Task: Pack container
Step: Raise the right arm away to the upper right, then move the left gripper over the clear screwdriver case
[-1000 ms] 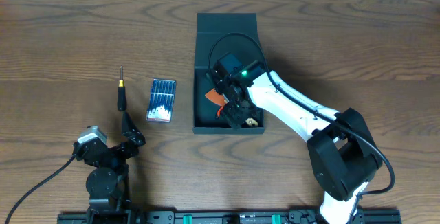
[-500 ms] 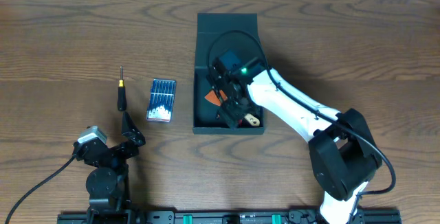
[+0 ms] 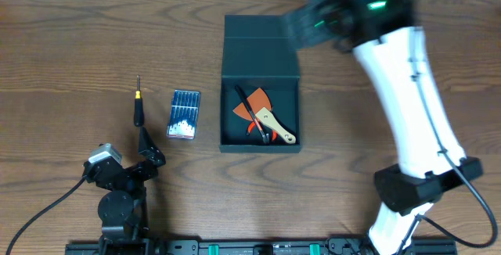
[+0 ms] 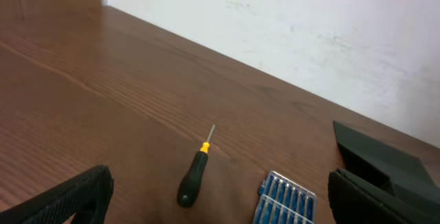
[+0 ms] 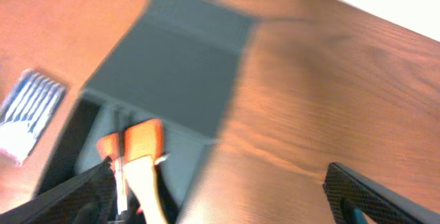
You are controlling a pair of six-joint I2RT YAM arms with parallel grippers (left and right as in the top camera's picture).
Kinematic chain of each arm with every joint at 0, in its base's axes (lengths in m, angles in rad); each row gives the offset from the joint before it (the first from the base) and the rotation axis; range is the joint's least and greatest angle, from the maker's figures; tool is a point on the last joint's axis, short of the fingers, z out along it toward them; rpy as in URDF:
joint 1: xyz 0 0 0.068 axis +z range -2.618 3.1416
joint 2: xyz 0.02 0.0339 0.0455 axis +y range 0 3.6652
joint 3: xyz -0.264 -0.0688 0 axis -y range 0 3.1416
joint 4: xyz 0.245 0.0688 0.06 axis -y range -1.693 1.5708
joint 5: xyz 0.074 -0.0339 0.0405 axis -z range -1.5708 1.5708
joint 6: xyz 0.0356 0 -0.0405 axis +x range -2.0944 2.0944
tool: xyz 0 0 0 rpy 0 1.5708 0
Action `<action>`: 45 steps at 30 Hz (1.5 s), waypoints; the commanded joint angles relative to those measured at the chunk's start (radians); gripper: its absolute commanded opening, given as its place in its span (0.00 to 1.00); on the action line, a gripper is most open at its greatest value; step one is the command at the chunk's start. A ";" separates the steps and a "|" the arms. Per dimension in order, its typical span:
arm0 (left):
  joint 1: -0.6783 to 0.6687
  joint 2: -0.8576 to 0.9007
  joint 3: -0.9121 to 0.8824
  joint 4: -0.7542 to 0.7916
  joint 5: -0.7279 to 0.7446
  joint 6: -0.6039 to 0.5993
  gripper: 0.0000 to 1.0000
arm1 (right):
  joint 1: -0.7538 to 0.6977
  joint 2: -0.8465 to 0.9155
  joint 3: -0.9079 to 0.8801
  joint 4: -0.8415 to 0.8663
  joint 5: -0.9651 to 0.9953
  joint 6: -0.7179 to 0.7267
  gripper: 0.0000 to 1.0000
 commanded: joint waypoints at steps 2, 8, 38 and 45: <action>0.002 -0.007 -0.030 -0.007 -0.003 0.018 0.99 | -0.172 -0.007 0.089 -0.063 0.023 0.055 0.99; 0.002 -0.007 -0.030 -0.007 -0.005 0.018 0.99 | -0.342 -0.006 0.078 -0.092 -0.067 0.055 0.99; 0.002 0.933 0.846 -0.563 0.200 0.198 0.99 | -0.392 -0.006 0.078 -0.092 -0.067 0.054 0.99; 0.001 1.255 1.128 -0.726 0.212 0.187 0.99 | -0.392 -0.006 0.078 -0.092 -0.067 0.054 0.99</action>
